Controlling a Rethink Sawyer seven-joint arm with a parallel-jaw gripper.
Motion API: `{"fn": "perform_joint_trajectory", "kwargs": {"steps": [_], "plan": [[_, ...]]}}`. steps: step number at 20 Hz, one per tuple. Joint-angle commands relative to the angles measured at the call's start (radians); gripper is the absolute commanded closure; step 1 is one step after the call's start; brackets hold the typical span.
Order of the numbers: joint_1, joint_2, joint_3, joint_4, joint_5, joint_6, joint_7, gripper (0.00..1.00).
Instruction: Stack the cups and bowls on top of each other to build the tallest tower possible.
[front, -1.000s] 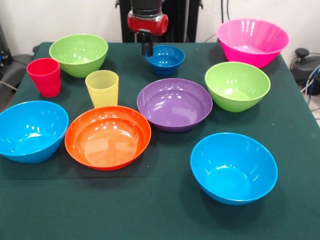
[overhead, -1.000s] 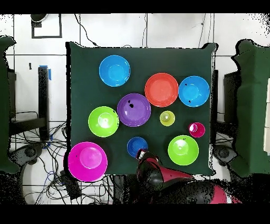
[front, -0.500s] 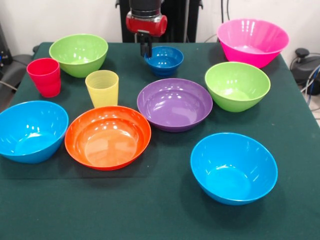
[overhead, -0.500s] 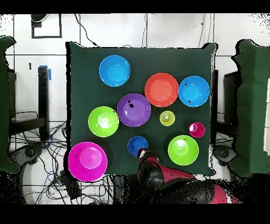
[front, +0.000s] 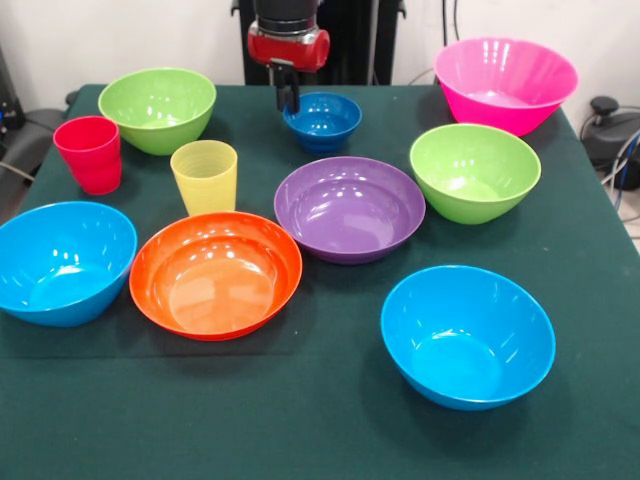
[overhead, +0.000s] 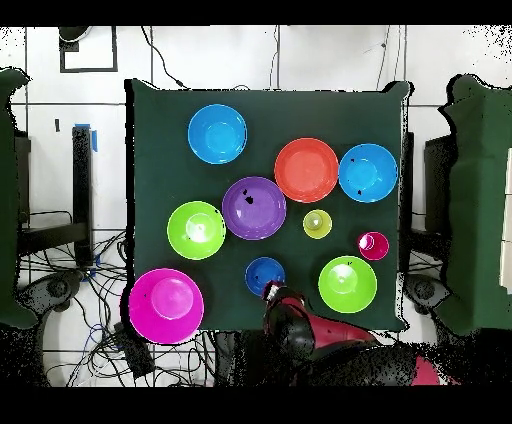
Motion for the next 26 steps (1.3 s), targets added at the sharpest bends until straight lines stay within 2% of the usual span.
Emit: {"fn": "perform_joint_trajectory", "kwargs": {"steps": [1, 17, 26], "plan": [[-0.013, -0.008, 0.075, -0.137, -0.033, 0.128, 0.028, 1.0], [-0.022, -0.007, 0.079, -0.139, -0.043, 0.127, 0.041, 1.0], [-0.002, -0.006, 0.064, -0.147, -0.037, 0.102, 0.05, 1.0]]}}
